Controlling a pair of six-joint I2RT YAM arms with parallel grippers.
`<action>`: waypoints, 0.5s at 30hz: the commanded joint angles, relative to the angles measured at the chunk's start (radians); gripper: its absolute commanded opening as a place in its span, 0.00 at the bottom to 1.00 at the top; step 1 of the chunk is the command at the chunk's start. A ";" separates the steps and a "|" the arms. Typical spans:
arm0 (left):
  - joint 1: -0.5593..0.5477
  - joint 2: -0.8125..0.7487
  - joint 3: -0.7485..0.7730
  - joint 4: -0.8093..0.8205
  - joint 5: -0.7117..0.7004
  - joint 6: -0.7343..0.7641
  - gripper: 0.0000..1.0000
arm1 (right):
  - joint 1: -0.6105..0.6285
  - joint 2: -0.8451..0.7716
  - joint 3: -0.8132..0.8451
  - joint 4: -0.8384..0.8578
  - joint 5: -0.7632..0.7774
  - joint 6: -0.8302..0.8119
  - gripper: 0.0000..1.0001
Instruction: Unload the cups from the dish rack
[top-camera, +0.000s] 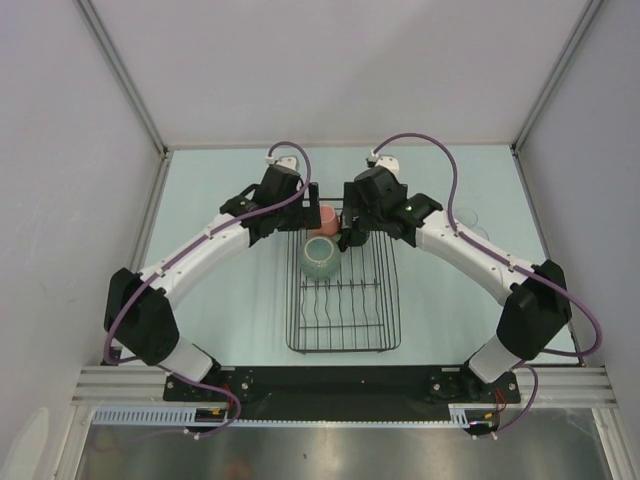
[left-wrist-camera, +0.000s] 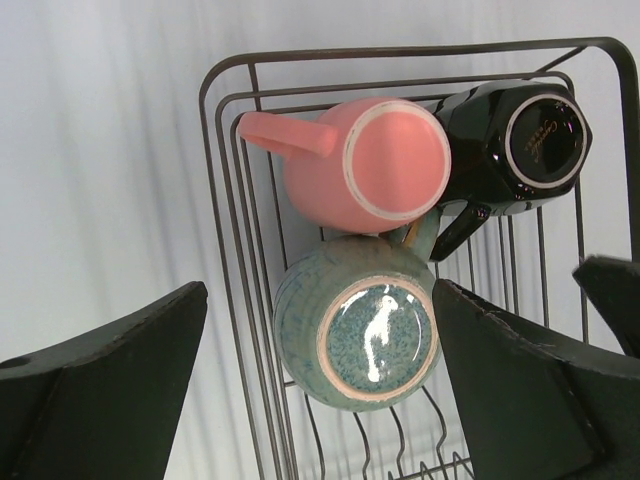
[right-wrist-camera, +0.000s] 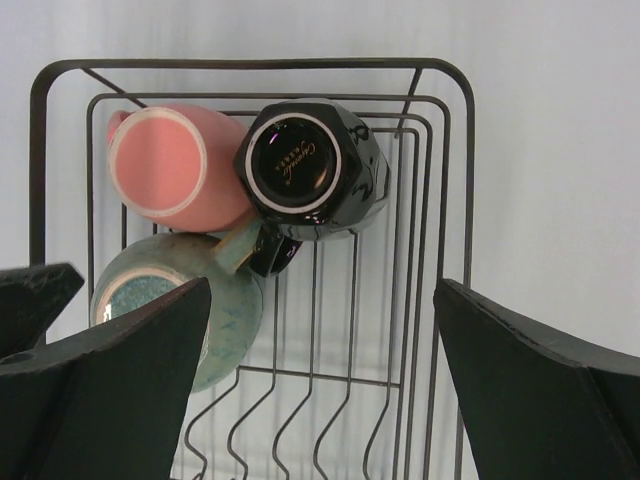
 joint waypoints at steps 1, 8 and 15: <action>-0.002 -0.062 -0.011 0.013 -0.029 0.009 1.00 | -0.005 -0.020 0.064 0.055 0.057 -0.019 1.00; -0.004 -0.060 0.002 -0.019 -0.035 -0.002 1.00 | -0.056 0.032 0.087 0.085 0.000 -0.051 1.00; -0.004 -0.169 -0.109 -0.016 -0.033 -0.030 1.00 | -0.050 0.110 0.110 0.130 -0.023 -0.052 1.00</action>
